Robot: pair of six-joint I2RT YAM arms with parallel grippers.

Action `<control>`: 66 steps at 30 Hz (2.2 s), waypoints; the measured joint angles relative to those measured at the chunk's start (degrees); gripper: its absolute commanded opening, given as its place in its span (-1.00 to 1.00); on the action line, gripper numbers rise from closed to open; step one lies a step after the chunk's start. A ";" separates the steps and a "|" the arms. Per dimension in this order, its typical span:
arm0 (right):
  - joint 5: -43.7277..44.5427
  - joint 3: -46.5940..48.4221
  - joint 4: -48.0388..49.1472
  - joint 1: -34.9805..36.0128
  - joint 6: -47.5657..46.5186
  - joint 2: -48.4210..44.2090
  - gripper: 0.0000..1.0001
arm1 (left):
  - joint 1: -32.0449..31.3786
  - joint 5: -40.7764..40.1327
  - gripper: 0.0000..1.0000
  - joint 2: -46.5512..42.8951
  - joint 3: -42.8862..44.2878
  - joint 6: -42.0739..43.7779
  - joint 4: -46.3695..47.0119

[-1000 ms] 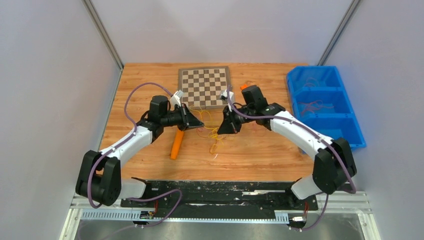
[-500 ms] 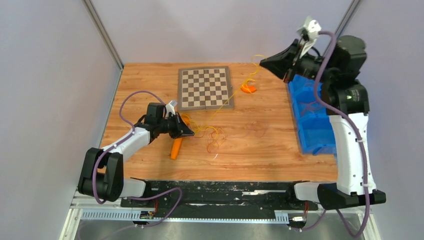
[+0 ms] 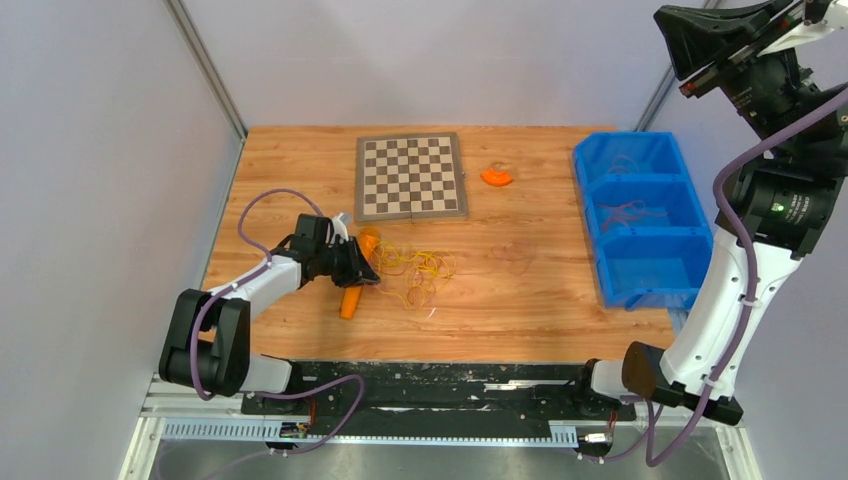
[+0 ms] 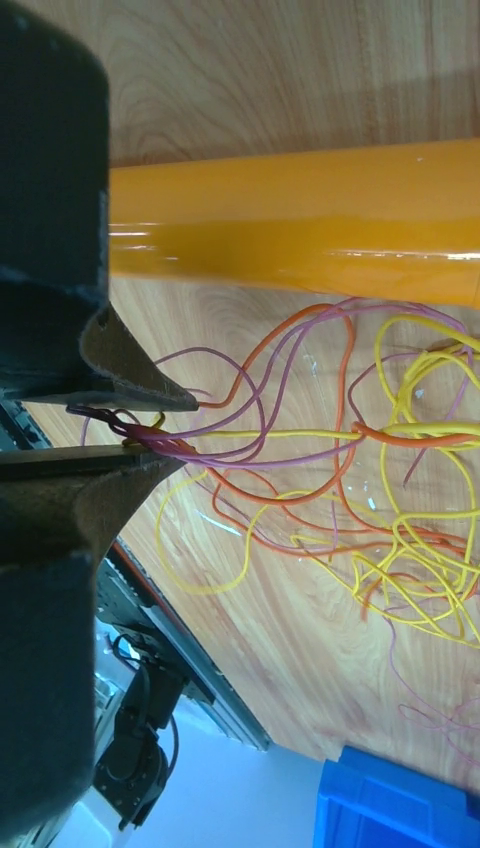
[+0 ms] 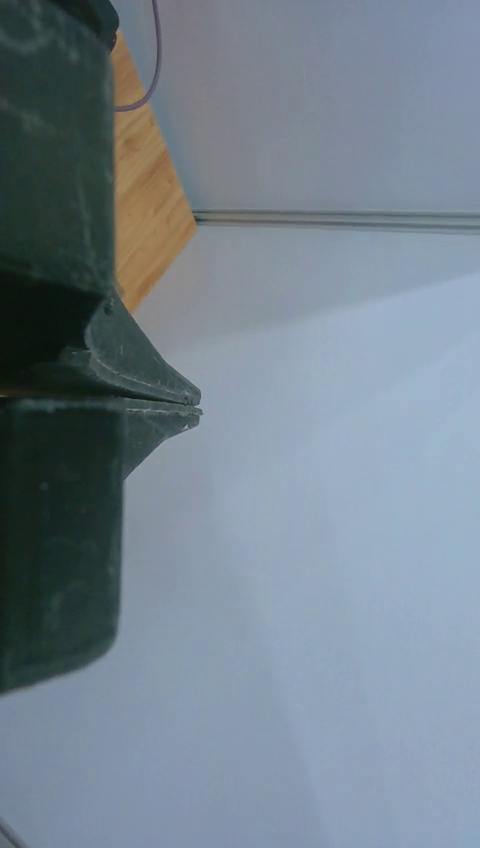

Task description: Untangle the cables

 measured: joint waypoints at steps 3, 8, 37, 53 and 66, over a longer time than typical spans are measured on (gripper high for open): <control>-1.99 -0.28 3.10 -0.33 2.14 -0.11 -0.93 | 0.22 0.33 -0.90 0.00 0.00 0.00 0.00; -13.05 -15.80 5.09 3.61 5.16 -3.39 0.33 | 0.61 5.09 -1.00 0.00 0.20 -4.28 1.79; 22.73 -57.57 -18.53 61.02 -47.10 13.00 -0.94 | -0.07 22.49 -1.00 -1.68 4.92 -25.90 11.28; 15.65 -50.21 -20.02 59.76 -44.39 -2.23 -1.00 | 8.72 20.96 0.99 -8.63 12.66 1.99 -2.36; 11.69 -40.24 -22.18 59.76 -38.07 -0.57 -1.00 | -6.97 20.39 0.82 -22.08 14.60 20.28 17.42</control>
